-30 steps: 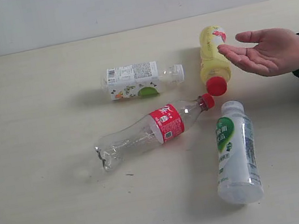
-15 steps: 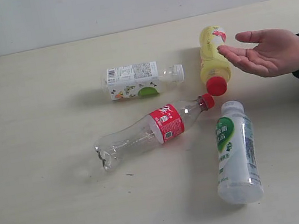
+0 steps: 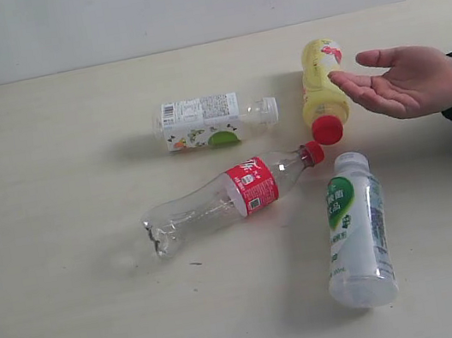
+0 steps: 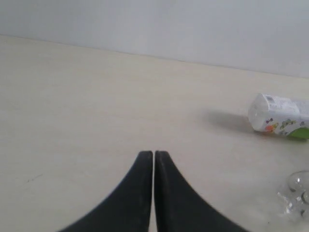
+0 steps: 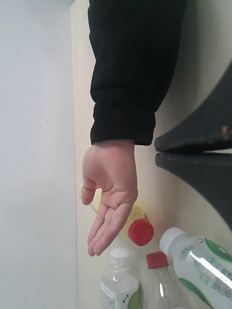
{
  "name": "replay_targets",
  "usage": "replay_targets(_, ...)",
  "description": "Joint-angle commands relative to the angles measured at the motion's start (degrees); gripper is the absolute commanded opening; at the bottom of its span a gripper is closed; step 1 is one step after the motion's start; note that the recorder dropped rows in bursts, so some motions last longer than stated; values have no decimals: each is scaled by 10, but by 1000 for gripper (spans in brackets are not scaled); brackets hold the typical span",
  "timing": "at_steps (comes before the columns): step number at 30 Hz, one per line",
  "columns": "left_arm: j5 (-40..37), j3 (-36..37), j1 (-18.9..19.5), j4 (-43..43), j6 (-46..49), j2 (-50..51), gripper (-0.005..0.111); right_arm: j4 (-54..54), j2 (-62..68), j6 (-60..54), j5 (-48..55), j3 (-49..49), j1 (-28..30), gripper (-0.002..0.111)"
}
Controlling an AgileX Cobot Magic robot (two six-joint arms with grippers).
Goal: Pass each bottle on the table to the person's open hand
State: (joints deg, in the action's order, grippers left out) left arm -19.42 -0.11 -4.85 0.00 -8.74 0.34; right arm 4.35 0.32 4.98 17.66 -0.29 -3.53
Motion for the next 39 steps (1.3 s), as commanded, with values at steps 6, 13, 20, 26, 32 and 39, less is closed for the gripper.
replay_targets(6,216,1,2,-162,-132,-3,4,1,-3,-3,-4,3,3,0)
replay_targets(13,298,1,2,-183,-132,-3,4,1,-3,-3,-4,3,3,0)
replay_targets(20,301,-80,2,-138,-187,33,4,1,-3,-3,-4,3,3,0)
replay_targets(26,-34,-401,-11,-48,-100,364,4,1,-3,-3,-4,3,3,0)
replay_targets(32,-352,-634,-134,-192,230,712,4,1,-3,-3,-4,3,3,0)
replay_targets(39,-448,-796,-263,-83,263,940,11,1,-3,-3,-4,3,3,0)
